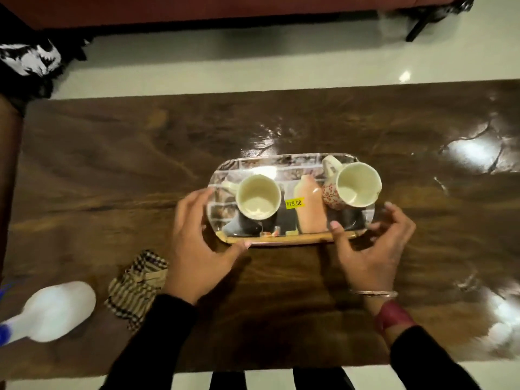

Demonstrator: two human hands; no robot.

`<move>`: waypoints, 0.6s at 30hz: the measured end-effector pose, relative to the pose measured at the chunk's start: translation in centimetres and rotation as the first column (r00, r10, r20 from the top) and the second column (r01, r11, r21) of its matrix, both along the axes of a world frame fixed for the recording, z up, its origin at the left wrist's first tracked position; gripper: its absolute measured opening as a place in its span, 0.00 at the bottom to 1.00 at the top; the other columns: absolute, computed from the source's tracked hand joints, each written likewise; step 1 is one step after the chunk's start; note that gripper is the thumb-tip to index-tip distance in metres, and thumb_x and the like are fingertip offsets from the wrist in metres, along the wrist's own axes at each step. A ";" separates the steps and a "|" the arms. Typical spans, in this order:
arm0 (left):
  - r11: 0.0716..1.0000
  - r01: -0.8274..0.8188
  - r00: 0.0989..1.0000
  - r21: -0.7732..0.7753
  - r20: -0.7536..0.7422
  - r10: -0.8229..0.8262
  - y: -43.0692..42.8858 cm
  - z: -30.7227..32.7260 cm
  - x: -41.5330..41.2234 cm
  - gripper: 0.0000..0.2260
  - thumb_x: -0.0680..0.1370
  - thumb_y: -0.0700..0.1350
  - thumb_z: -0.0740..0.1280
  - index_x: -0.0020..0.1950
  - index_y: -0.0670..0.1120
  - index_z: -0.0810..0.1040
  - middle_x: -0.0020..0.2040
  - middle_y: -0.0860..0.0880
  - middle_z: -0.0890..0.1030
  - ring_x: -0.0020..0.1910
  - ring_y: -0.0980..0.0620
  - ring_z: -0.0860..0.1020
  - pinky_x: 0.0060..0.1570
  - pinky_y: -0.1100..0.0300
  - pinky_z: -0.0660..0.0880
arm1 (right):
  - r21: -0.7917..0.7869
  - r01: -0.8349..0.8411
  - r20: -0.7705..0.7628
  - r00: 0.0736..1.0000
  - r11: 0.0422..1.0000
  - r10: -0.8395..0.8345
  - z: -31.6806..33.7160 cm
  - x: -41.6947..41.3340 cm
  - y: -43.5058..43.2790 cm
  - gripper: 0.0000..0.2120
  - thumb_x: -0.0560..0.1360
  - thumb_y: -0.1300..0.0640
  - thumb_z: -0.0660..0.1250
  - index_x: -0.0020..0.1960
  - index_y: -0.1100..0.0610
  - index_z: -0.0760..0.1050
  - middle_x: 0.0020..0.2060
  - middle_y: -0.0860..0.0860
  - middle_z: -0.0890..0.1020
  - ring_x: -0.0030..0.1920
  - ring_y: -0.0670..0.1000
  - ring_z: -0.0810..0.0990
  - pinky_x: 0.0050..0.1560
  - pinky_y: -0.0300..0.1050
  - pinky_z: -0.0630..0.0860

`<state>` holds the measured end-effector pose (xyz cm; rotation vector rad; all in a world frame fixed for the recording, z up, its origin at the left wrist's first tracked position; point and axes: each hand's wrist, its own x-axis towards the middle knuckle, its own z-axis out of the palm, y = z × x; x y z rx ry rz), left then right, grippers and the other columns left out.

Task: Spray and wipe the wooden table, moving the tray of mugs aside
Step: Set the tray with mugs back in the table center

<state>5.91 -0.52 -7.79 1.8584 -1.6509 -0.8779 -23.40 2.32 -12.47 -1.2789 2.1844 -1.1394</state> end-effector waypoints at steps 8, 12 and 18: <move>0.888 0.451 0.884 -0.088 0.177 -0.432 -6.3 -0.6 -2.0 0.41 0.64 0.58 0.83 0.75 0.54 0.73 0.75 0.57 0.72 0.76 0.55 0.69 0.72 0.44 0.69 | 0.068 -0.461 -0.068 0.883 0.885 0.465 0.4 -6.0 -6.3 0.49 0.68 0.50 0.83 0.80 0.63 0.62 0.75 0.58 0.70 0.76 0.54 0.69 0.76 0.42 0.67; 0.959 0.265 0.940 -0.098 0.246 -0.235 -4.9 -1.4 -4.3 0.51 0.64 0.70 0.78 0.80 0.48 0.65 0.78 0.50 0.69 0.79 0.49 0.65 0.79 0.43 0.60 | 0.031 -0.474 -0.190 0.861 0.880 0.471 -0.1 -5.2 -7.2 0.40 0.69 0.47 0.78 0.75 0.63 0.70 0.68 0.58 0.76 0.69 0.59 0.74 0.69 0.61 0.74; 0.933 -0.338 0.905 -0.127 0.229 0.359 -2.7 -0.6 -9.2 0.55 0.58 0.78 0.73 0.73 0.43 0.69 0.66 0.43 0.67 0.66 0.43 0.68 0.62 0.40 0.74 | 0.023 -0.263 -0.261 0.930 0.965 0.259 -0.8 -3.3 -5.9 0.41 0.68 0.40 0.80 0.74 0.58 0.72 0.63 0.54 0.75 0.62 0.58 0.77 0.62 0.58 0.78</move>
